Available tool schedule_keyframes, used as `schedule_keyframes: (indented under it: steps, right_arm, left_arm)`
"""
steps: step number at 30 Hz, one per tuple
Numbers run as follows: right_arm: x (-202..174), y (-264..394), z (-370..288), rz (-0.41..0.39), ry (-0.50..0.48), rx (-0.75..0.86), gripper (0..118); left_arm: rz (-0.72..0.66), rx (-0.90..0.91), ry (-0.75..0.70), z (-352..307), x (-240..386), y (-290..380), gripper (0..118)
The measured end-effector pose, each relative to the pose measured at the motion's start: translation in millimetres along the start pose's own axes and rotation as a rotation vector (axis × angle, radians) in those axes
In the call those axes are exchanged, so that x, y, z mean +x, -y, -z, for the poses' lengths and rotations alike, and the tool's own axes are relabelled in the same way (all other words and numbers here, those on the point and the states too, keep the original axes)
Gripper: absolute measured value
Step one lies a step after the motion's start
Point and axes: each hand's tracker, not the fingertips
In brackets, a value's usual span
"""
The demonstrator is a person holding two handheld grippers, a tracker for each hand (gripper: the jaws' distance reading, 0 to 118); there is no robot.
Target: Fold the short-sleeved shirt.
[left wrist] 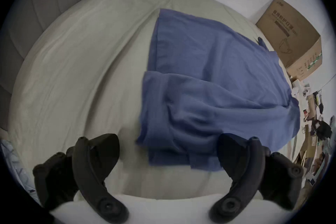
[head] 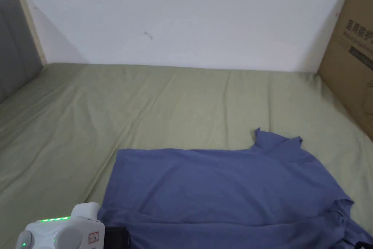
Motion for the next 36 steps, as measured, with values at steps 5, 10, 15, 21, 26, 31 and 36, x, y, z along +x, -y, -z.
schedule_keyframes:
  steps: [5, 10, 15, 21, 26, 31, 36]
  right_arm:
    - [12, 2, 5, -0.005, 0.046, -0.010, 0]
    - [39, -10, 29, -0.015, 0.085, -0.030, 5]
    - [68, -38, 73, -0.007, 0.194, -0.131, 115]
    - [85, -48, 117, 0.009, 0.232, -0.292, 75]
    - [64, -40, 88, -0.197, 0.295, -0.229, 4]
    - [79, -40, 56, -0.129, 0.210, -0.252, 3]
    - [85, -10, 14, -0.116, 0.198, -0.285, 3]
  left_arm:
    - [0.166, 0.079, -0.048, -18, 23, 0, 10]
    - [0.195, 0.083, 0.000, -42, 18, -1, 10]
    - [0.174, 0.099, 0.016, -57, 17, -11, 10]
    - [0.158, 0.077, 0.004, -52, 20, -9, 10]
    - [0.151, 0.064, 0.011, -60, 26, -7, 10]
    - [0.167, 0.055, 0.026, -68, 18, -6, 10]
    - [0.153, 0.018, 0.056, -91, 1, 12, 10]
